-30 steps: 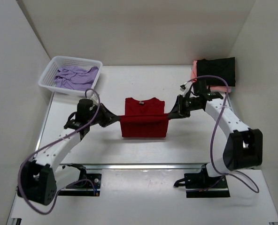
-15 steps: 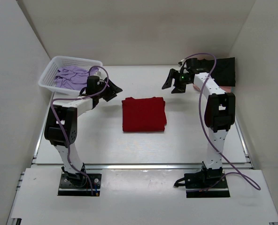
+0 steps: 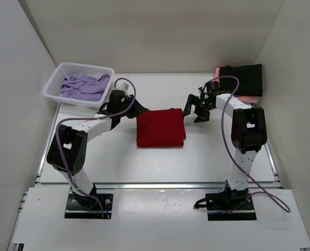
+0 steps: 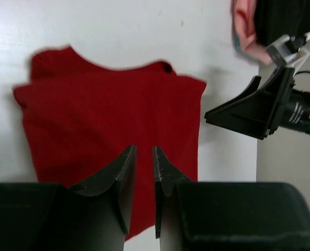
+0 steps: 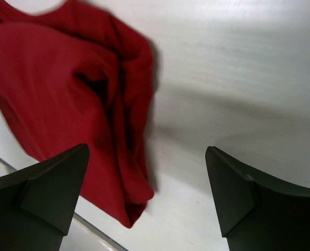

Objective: Fold and stack the t-shirts
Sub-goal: Put the neatly folded tshirt into the corner of the board with the right arm

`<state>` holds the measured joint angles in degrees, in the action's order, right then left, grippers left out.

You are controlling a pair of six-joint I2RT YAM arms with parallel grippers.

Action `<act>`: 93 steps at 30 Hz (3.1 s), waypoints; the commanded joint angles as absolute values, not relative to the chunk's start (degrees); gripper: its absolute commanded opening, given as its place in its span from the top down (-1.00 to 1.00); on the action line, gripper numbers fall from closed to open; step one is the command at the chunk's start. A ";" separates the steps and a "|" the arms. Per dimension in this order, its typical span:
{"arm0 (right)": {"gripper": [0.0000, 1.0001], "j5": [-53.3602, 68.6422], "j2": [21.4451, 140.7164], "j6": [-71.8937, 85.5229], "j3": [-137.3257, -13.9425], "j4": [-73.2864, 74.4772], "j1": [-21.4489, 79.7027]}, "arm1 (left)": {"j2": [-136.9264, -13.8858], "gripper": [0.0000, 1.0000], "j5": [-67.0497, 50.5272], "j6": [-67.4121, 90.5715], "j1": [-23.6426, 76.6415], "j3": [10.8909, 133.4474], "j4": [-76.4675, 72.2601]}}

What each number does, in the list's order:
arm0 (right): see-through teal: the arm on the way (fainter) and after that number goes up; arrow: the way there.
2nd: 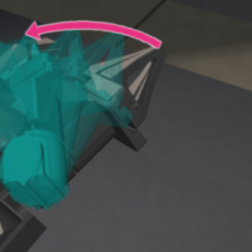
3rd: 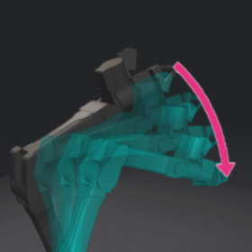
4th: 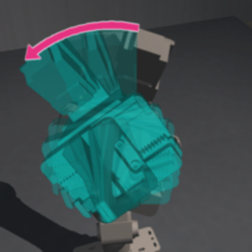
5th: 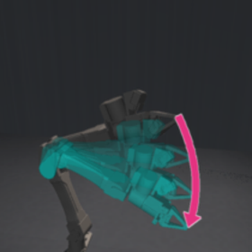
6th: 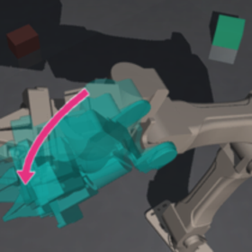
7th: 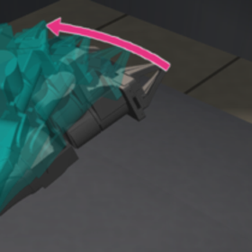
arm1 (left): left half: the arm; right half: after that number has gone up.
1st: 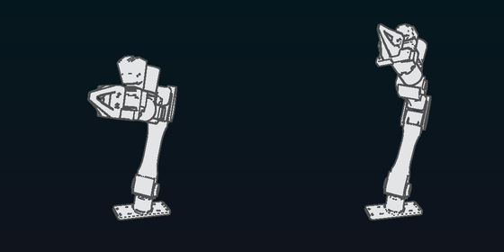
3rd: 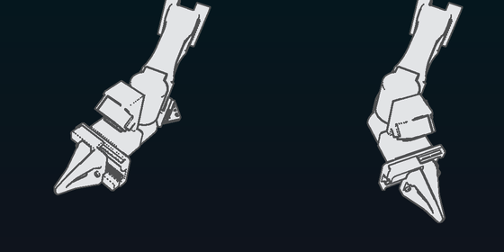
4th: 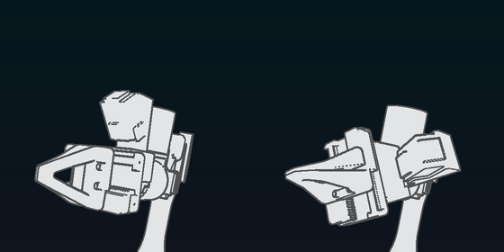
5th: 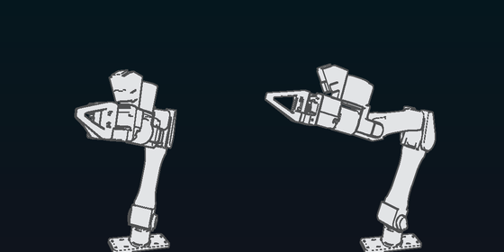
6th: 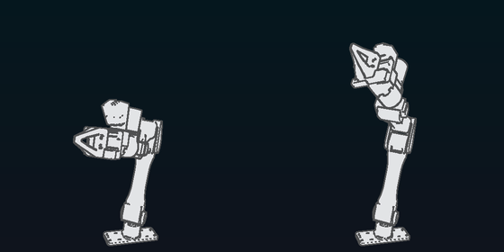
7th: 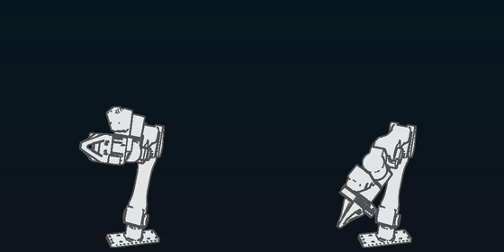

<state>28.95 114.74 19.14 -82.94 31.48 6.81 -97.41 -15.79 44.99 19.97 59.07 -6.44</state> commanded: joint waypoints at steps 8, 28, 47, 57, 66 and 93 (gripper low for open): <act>-0.94 25.74 115.05 20.46 -83.06 29.45 14.24 | -105.81 0.44 -13.10 49.14 21.53 54.66 -3.88; 0.99 36.12 121.55 30.07 -79.28 18.90 13.37 | -105.82 0.41 -18.10 53.61 18.46 49.66 -13.97; 1.00 4.13 124.00 -11.22 -113.37 36.12 5.72 | -96.85 0.78 -36.56 63.71 13.19 38.32 -48.42; 1.00 4.92 132.71 -17.05 -135.70 37.09 -4.20 | -98.00 0.80 -39.11 59.42 12.31 36.83 -44.47; 0.99 4.93 132.10 -17.84 -139.22 36.39 -8.96 | -98.79 0.79 -38.76 58.89 14.15 36.65 -42.80; 1.00 -6.85 129.20 -17.22 -138.25 26.12 -16.26 | -100.46 0.77 -37.62 58.18 16.79 35.42 -41.48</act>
<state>-2.42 134.06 -16.16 -136.62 34.59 -15.42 -100.09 -37.91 58.98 16.27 34.02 -40.71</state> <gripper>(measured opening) 0.117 0.113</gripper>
